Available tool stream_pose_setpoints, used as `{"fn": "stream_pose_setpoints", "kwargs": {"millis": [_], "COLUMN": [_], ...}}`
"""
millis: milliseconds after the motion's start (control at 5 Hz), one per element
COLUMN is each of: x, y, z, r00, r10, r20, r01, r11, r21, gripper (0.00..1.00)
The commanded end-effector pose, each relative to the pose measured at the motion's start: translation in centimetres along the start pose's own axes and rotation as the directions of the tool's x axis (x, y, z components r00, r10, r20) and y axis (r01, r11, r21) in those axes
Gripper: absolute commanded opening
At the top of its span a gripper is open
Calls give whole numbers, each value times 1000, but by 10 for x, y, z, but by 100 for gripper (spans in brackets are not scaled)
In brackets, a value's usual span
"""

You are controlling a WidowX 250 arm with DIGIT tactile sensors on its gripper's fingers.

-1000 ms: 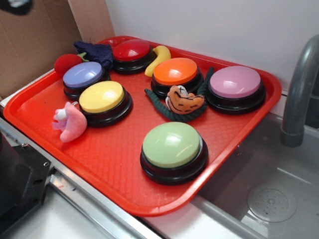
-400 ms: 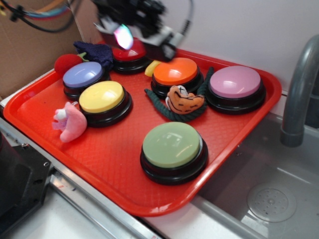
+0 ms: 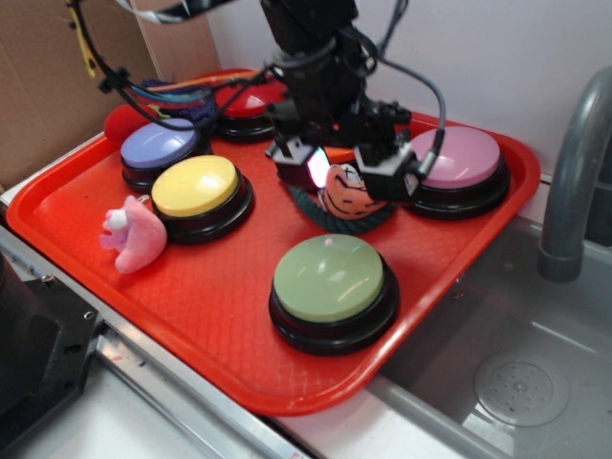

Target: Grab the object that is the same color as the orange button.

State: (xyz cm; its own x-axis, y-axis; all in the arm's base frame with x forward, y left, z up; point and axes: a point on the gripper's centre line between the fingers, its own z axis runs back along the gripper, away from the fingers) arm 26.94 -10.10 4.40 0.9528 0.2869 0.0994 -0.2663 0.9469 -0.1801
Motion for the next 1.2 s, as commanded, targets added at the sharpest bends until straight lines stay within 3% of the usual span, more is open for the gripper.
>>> {"fn": "stream_pose_setpoints", "kwargs": {"millis": [0,200,600,1000], "x": [8,7,13,-10], "y": [-6,-5,-4,40], "z": [-8,-5,28,90], "r00": [998,999,980,963], "r10": [25,18,-179,-269], "r20": [53,52,86,26], "r01": [-27,-19,177,260], "r11": [999,1000,984,948], "r21": [26,16,30,183], "gripper": [0,0,0,0]}}
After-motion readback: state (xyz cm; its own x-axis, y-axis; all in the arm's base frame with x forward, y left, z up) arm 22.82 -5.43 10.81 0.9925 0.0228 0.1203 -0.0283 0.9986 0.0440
